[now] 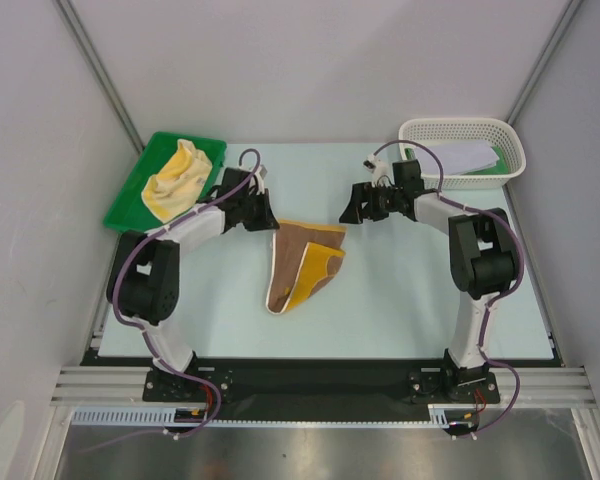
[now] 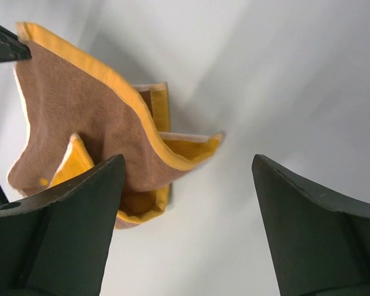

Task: Fold and stack the towels
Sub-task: Flatten out the crumpled towel

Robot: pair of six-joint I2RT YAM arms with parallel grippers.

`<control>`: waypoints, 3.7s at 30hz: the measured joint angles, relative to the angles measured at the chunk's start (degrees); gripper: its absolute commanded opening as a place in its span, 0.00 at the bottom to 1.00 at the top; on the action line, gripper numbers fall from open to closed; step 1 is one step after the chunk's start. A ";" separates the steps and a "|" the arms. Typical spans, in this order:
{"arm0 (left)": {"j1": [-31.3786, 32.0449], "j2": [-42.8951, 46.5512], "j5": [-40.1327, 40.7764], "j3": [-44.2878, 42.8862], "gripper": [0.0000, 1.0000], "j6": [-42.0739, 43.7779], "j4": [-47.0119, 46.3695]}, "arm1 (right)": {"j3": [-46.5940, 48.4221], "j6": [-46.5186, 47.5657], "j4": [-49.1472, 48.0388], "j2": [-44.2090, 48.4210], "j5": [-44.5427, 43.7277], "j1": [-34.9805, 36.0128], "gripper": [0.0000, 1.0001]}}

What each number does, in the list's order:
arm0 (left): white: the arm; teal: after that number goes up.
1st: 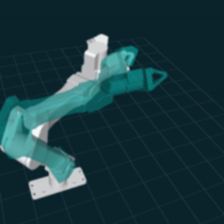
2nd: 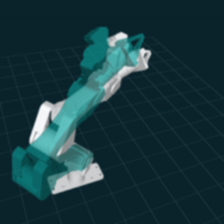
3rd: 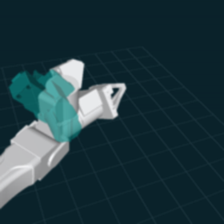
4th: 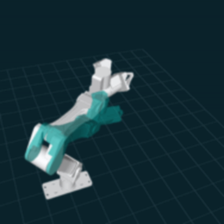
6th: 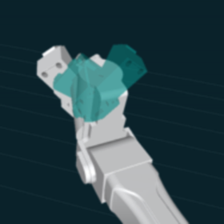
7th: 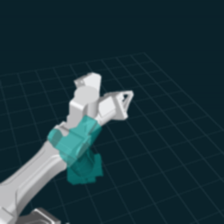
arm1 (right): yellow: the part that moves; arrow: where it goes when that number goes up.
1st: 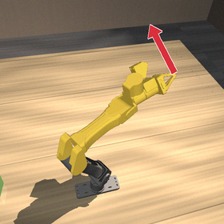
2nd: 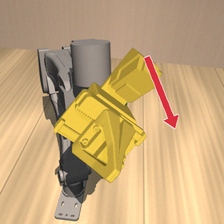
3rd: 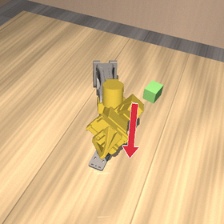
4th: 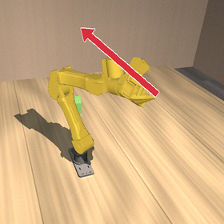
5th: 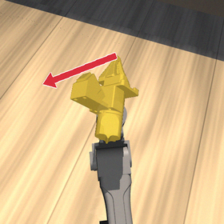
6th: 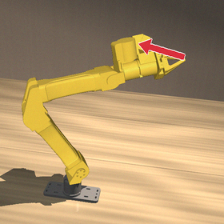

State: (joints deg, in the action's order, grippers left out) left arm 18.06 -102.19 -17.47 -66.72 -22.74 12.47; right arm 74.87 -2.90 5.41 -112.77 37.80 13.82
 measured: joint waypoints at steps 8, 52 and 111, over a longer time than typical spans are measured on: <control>-0.74 3.82 8.02 -6.10 0.00 3.87 8.72 | 4.72 -0.50 -3.89 -5.77 8.39 -1.92 0.84; -3.39 2.95 14.27 -8.41 0.00 6.27 13.77 | 11.34 -16.79 -25.03 -22.64 17.00 2.89 0.45; 0.48 23.82 -3.41 -10.54 0.00 -0.59 -2.34 | -0.85 4.85 6.21 37.46 -26.08 4.66 0.00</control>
State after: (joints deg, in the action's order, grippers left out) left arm 18.55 -78.37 -20.88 -77.25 -23.33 10.13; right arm 74.02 1.96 11.62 -75.31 11.73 18.48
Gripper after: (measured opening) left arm 0.008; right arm 0.033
